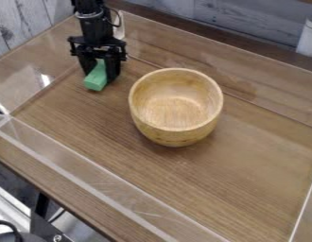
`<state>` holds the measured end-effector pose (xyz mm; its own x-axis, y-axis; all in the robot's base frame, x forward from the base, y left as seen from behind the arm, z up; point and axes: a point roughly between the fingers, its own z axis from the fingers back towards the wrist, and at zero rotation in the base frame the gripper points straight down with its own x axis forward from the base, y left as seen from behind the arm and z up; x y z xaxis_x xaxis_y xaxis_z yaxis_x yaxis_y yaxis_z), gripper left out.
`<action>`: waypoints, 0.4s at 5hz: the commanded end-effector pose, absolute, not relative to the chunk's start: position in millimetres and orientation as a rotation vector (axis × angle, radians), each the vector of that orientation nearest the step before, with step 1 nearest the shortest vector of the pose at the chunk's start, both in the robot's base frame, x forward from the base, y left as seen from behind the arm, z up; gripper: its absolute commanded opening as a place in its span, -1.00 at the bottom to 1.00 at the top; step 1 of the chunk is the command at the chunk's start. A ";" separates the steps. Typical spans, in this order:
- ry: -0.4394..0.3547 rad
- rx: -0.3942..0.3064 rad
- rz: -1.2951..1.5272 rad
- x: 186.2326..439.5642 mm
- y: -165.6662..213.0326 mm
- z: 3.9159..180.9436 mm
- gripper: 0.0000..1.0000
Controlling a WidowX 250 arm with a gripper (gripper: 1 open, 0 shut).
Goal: Remove the green block from inside the brown bowl and put it on the table
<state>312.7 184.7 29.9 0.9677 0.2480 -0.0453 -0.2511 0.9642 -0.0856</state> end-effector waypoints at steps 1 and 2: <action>-0.030 -0.066 0.266 321.0 195.2 51.1 -1.00; -0.029 -0.068 0.270 320.7 195.6 51.2 -1.00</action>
<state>311.1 185.2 30.0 0.9650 0.2574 -0.0510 -0.2612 0.9608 -0.0932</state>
